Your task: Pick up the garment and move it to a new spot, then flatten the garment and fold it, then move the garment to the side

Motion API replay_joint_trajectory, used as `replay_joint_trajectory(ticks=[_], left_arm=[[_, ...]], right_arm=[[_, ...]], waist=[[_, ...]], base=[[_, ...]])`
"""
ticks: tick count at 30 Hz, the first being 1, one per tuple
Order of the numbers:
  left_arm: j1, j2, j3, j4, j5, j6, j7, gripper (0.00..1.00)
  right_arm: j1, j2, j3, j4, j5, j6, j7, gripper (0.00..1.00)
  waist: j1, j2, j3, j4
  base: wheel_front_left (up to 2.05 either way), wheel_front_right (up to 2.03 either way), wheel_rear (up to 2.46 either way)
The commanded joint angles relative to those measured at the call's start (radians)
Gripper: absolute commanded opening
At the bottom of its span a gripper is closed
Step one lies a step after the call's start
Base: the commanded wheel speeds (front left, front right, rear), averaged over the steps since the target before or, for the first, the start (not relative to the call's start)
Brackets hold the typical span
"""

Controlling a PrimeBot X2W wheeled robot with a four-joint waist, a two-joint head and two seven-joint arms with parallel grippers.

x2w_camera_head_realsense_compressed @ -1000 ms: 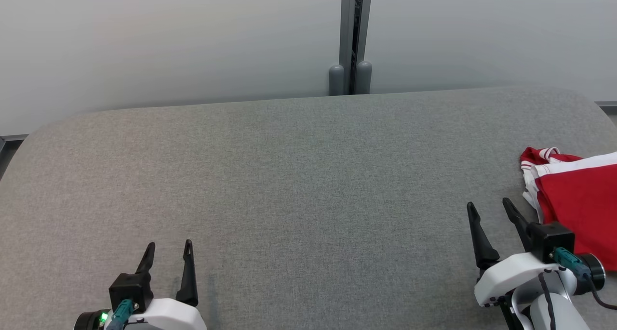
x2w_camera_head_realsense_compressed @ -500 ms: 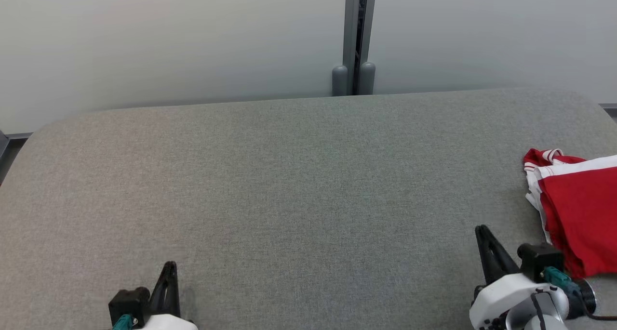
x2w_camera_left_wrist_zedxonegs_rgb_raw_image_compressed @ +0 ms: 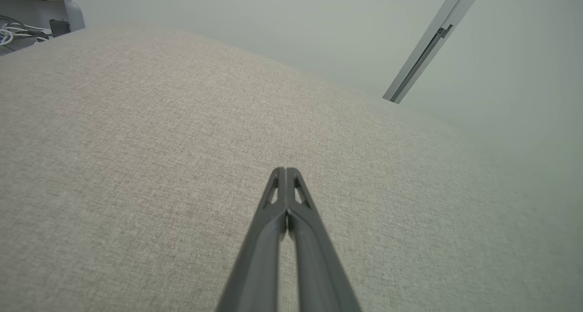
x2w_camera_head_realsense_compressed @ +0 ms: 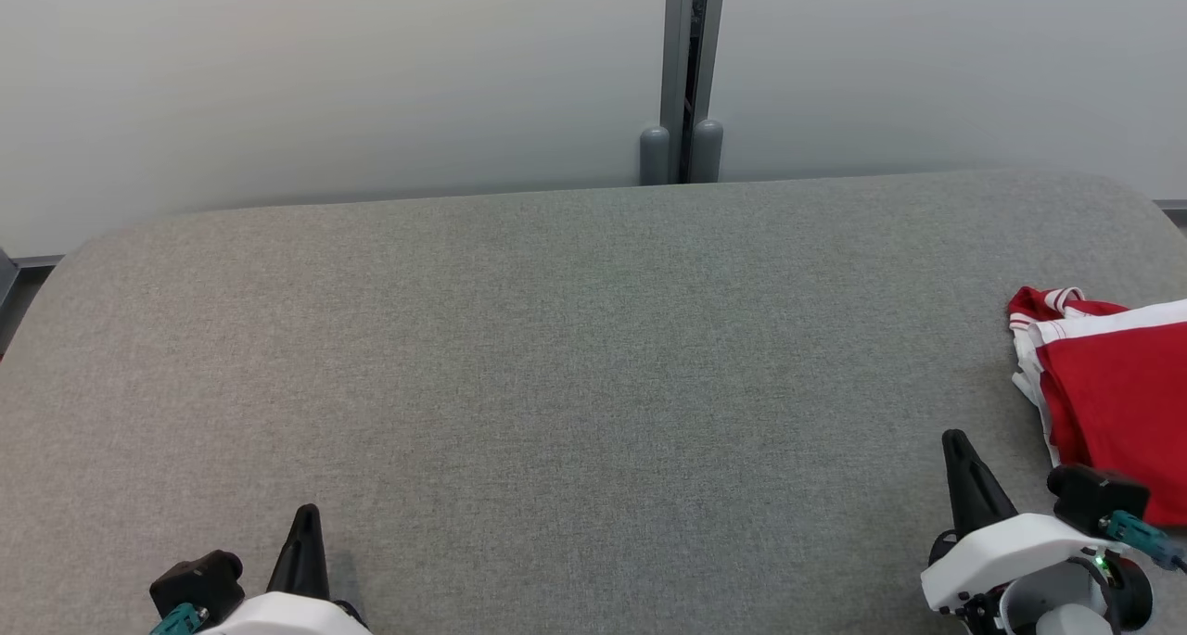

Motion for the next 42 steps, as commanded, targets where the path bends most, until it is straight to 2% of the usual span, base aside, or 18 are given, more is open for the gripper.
replay_joint_trajectory(ticks=[1,19,42], left_arm=[[-0.032,0.007,0.008,-0.024,-0.046,-0.008,0.008,0.00],[-0.044,0.009,0.038,-0.075,-0.326,-0.040,0.079,0.00],[-0.060,0.012,0.070,-0.125,-0.614,-0.072,0.154,0.00]], right_arm=[[-0.009,-0.008,-0.005,-0.030,0.052,0.000,0.011,0.00],[0.015,-0.012,-0.027,-0.105,0.355,0.000,0.080,0.00],[0.039,-0.016,-0.053,-0.178,0.666,0.000,0.156,0.00]], waist=[[0.0000,-0.0001,0.000,0.000],[0.0000,-0.0001,-0.001,0.002],[0.0000,-0.0001,-0.002,0.005]], base=[[0.00,0.00,0.00],[0.00,0.00,0.00],[0.00,0.00,0.00]])
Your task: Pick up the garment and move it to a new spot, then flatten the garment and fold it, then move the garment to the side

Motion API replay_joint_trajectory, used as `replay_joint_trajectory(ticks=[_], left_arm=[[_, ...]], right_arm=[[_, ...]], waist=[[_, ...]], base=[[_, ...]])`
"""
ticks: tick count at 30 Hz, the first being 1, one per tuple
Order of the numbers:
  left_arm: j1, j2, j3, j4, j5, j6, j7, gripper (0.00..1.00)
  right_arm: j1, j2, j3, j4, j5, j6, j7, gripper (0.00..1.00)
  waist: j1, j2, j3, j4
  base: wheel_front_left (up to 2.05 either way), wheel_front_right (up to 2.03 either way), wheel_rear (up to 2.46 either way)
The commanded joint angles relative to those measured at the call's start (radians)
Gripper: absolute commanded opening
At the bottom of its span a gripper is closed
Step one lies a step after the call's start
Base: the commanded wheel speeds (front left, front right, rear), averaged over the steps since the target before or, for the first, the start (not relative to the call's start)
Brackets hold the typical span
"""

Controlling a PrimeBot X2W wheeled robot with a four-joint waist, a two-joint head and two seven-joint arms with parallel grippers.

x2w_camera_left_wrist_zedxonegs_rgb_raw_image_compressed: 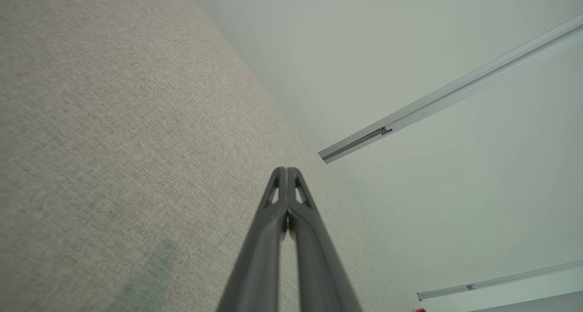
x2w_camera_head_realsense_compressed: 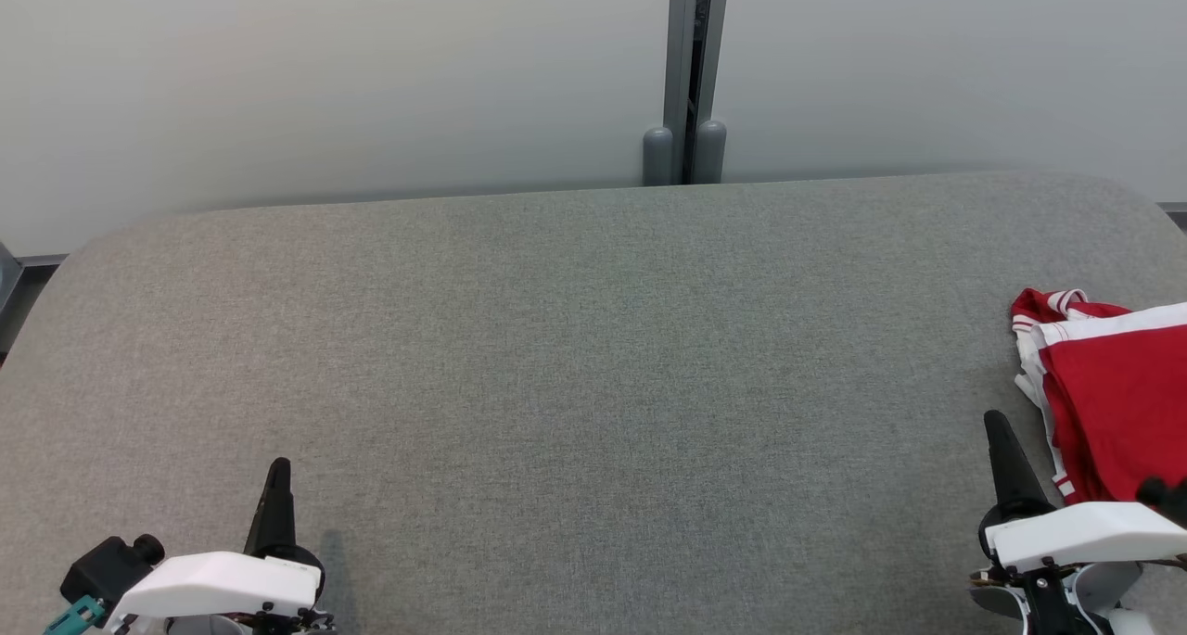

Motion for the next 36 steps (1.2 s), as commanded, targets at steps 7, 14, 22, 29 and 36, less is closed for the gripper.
replay_joint_trajectory(ticks=[7,14,22,29,36], left_arm=[[-0.031,0.007,0.014,-0.027,-0.092,-0.016,0.021,0.00],[-0.036,0.008,0.022,-0.040,-0.162,-0.024,0.040,0.00],[-0.040,0.009,0.031,-0.052,-0.238,-0.032,0.059,0.00],[-0.042,0.009,0.037,-0.063,-0.300,-0.039,0.076,0.00],[-0.044,0.010,0.044,-0.072,-0.350,-0.045,0.088,0.00]], right_arm=[[0.004,-0.010,-0.012,-0.035,0.098,0.000,0.025,0.00],[0.010,-0.011,-0.018,-0.054,0.175,0.000,0.044,0.00],[0.015,-0.012,-0.024,-0.072,0.257,0.000,0.064,0.00],[0.022,-0.013,-0.030,-0.089,0.324,0.000,0.080,0.00],[0.027,-0.014,-0.035,-0.100,0.379,0.000,0.094,0.00]], waist=[[0.0000,0.0000,0.000,0.001],[0.0000,0.0000,-0.001,0.002],[0.0000,0.0000,-0.001,0.002],[0.0000,0.0000,-0.001,0.003],[0.0000,0.0000,-0.001,0.004]], base=[[0.00,0.00,0.00],[0.00,0.00,0.00],[0.00,0.00,0.00],[0.00,0.00,0.00],[0.00,0.00,0.00]])
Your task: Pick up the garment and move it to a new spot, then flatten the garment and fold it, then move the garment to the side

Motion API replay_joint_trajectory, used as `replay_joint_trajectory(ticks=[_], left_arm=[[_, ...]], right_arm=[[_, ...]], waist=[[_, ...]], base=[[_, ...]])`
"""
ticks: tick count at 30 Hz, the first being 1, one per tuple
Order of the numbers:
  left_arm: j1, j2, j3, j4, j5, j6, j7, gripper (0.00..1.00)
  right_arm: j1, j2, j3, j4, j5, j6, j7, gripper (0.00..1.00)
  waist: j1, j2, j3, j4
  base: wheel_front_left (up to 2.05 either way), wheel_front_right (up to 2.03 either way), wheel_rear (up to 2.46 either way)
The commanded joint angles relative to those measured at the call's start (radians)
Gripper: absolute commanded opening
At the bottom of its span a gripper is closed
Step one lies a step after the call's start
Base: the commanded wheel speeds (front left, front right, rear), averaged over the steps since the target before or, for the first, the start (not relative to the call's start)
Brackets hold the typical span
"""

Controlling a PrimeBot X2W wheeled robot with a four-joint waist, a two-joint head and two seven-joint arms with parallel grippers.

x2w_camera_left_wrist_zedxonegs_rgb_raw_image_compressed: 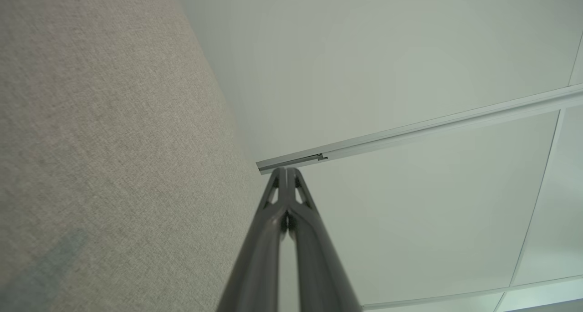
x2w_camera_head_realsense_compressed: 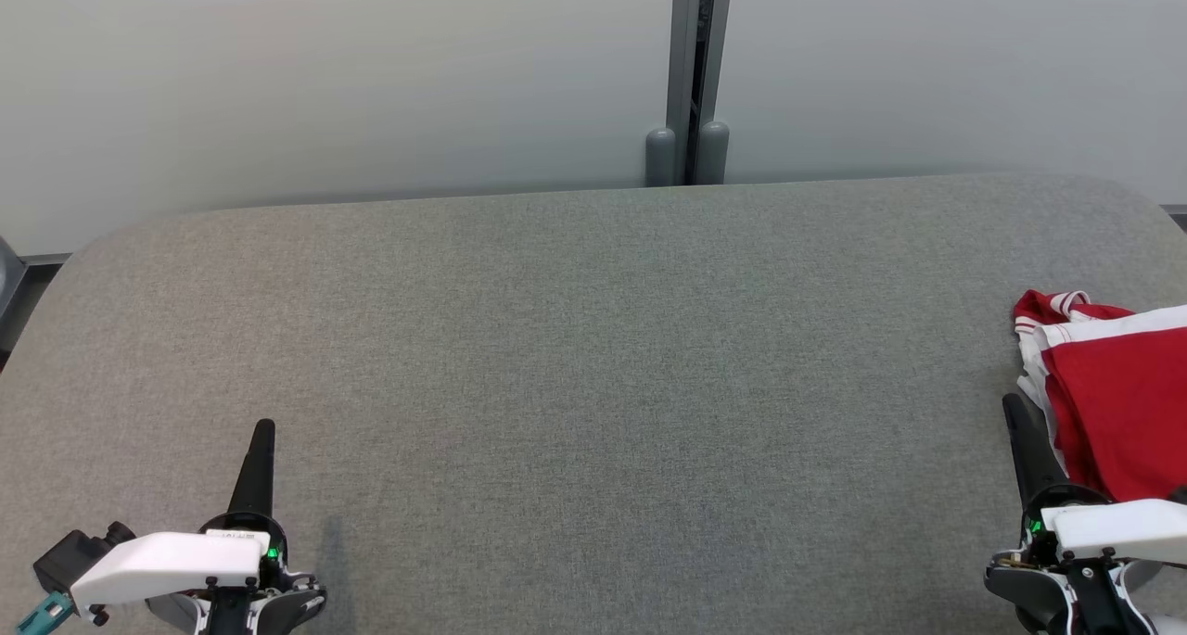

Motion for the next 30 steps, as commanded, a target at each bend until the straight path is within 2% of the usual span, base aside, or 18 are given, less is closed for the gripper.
replay_joint_trajectory(ticks=[1,30], left_arm=[[-0.020,0.006,0.006,-0.011,-0.014,-0.008,0.002,0.00],[-0.031,0.008,0.030,-0.046,-0.227,-0.033,0.059,0.00]], right_arm=[[0.005,-0.009,-0.005,-0.011,0.019,0.000,0.007,0.00],[0.023,-0.012,-0.023,-0.064,0.246,0.000,0.063,0.00]], waist=[[0.0000,0.0000,0.000,0.000],[0.0000,0.0000,-0.001,0.003]], base=[[0.00,0.00,0.00],[0.00,0.00,0.00]])
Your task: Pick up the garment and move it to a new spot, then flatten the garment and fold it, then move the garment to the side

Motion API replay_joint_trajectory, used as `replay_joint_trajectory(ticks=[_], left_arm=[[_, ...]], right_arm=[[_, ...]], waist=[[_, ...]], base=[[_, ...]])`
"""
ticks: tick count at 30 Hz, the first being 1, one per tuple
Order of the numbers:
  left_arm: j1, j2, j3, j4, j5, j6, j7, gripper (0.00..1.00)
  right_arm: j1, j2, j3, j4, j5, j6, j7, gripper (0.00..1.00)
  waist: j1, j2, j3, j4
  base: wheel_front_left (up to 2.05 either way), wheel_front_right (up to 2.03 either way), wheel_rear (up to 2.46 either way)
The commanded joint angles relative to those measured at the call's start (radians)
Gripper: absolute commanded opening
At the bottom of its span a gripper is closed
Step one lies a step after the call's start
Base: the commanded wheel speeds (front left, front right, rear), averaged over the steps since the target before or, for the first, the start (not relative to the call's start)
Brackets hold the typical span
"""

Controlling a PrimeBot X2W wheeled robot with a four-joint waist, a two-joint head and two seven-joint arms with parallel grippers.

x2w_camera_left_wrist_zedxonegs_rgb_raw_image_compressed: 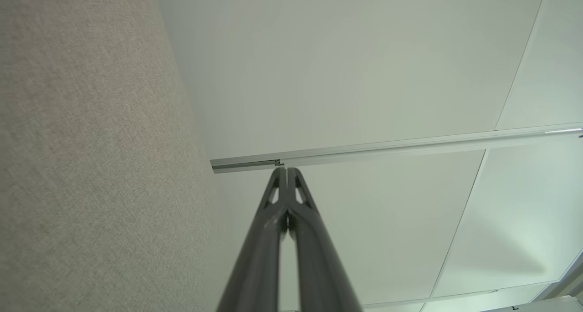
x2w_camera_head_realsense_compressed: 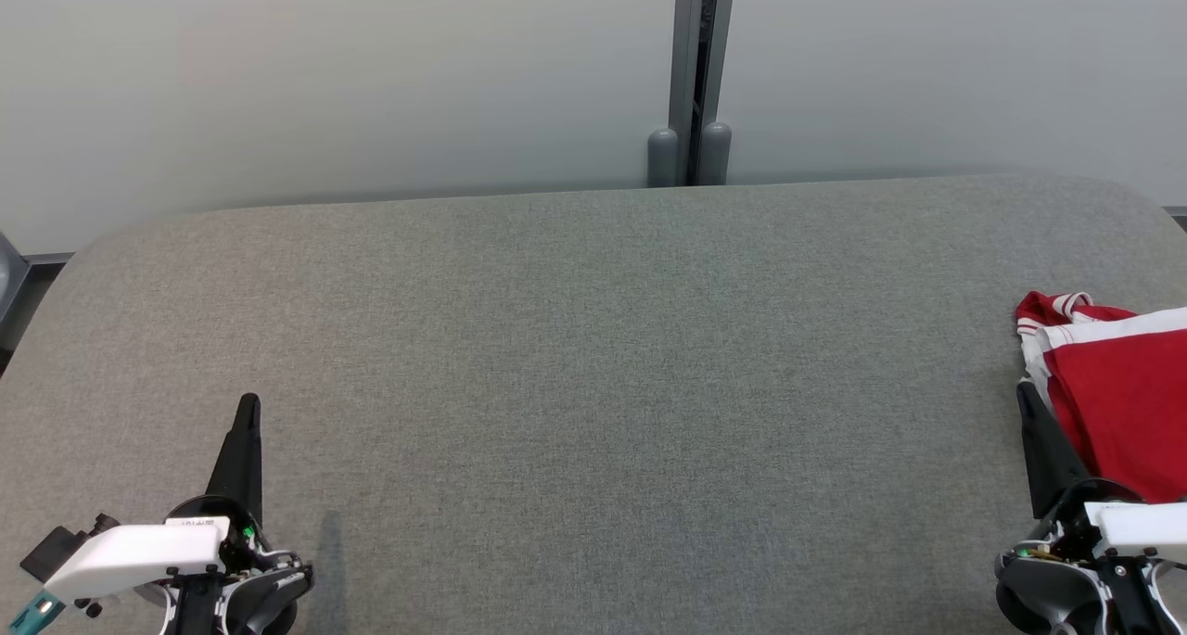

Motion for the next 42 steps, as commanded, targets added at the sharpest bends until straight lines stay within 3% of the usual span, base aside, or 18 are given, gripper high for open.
replay_joint_trajectory(ticks=[1,42], left_arm=[[-0.020,0.006,0.005,-0.008,-0.025,-0.011,0.008,0.00],[-0.018,0.006,0.007,-0.010,-0.038,-0.010,0.012,0.00]], right_arm=[[0.007,-0.009,-0.003,-0.009,0.025,0.000,0.010,0.00],[0.010,-0.010,-0.004,-0.013,0.040,0.000,0.013,0.00]], waist=[[0.0000,0.0000,0.000,0.000],[0.0000,0.0000,0.000,0.001]], base=[[0.00,0.00,0.00],[0.00,0.00,0.00]])
